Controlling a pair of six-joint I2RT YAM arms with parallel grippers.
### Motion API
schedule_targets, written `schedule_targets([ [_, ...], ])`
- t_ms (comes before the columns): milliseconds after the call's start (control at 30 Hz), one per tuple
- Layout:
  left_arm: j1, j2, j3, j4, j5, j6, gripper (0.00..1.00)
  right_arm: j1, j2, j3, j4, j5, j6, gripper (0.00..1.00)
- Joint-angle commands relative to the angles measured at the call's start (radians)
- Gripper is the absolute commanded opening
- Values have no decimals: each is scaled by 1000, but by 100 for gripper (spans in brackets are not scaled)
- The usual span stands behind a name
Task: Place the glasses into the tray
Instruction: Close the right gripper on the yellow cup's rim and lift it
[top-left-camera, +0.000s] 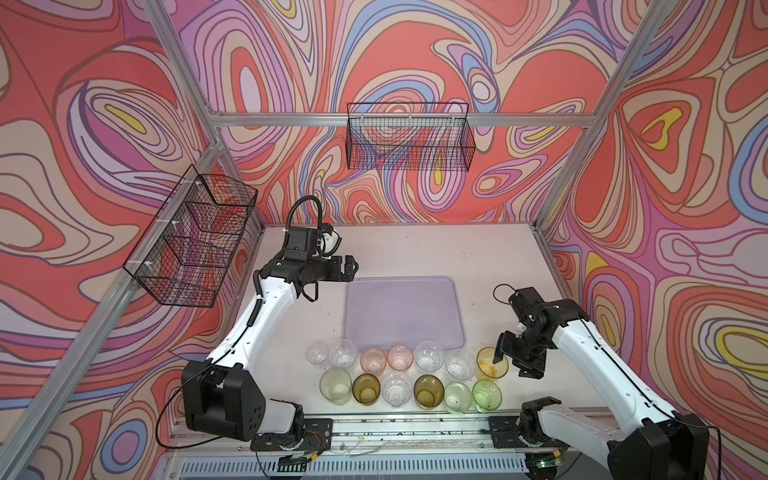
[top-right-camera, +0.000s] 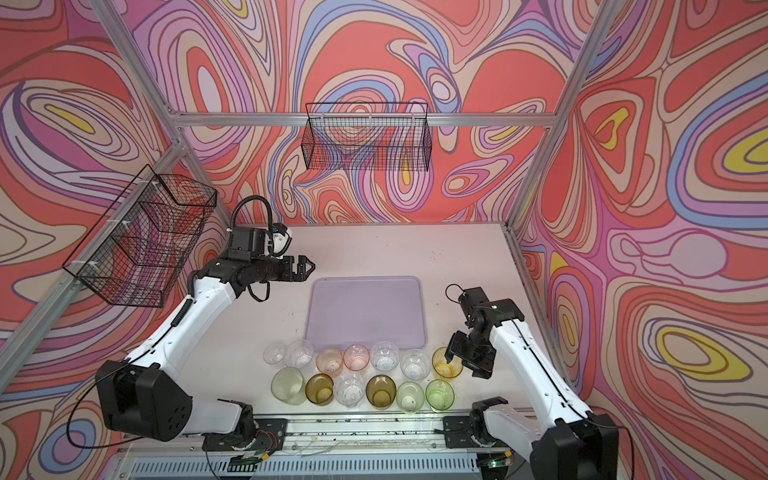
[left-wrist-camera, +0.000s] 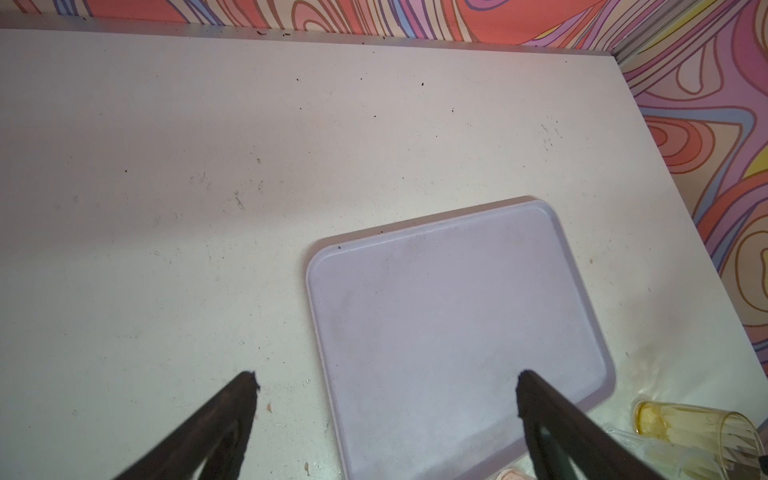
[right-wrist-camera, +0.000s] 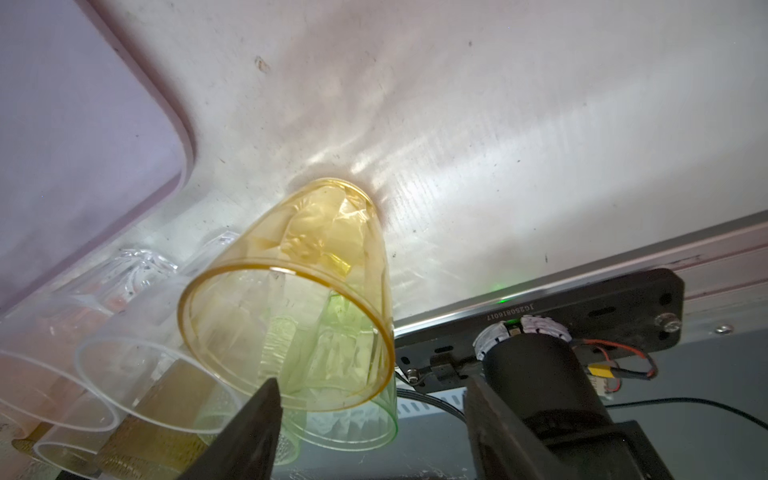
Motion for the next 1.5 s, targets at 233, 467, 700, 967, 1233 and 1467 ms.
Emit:
schedule_targets([
  [233, -1, -25, 1, -19, 7, 20, 100, 7, -29, -77, 79, -8, 49, 57],
  [467, -1, -38, -5, -19, 0, 22, 100, 7, -35, -96, 113, 11, 70, 47],
  [700, -1, -46, -9, -21, -1, 22, 100, 7, -26, -110, 140, 17, 76, 40],
  [967, -1, -54, -14, -22, -2, 24, 100, 7, -30, -122, 163, 26, 88, 29],
  [1233, -1, -55, -17, -24, -3, 26, 100, 7, -21, -119, 167, 30, 86, 18],
  [1467, -1, -56, -17, -23, -2, 26, 100, 7, -32, -102, 150, 44, 85, 7],
])
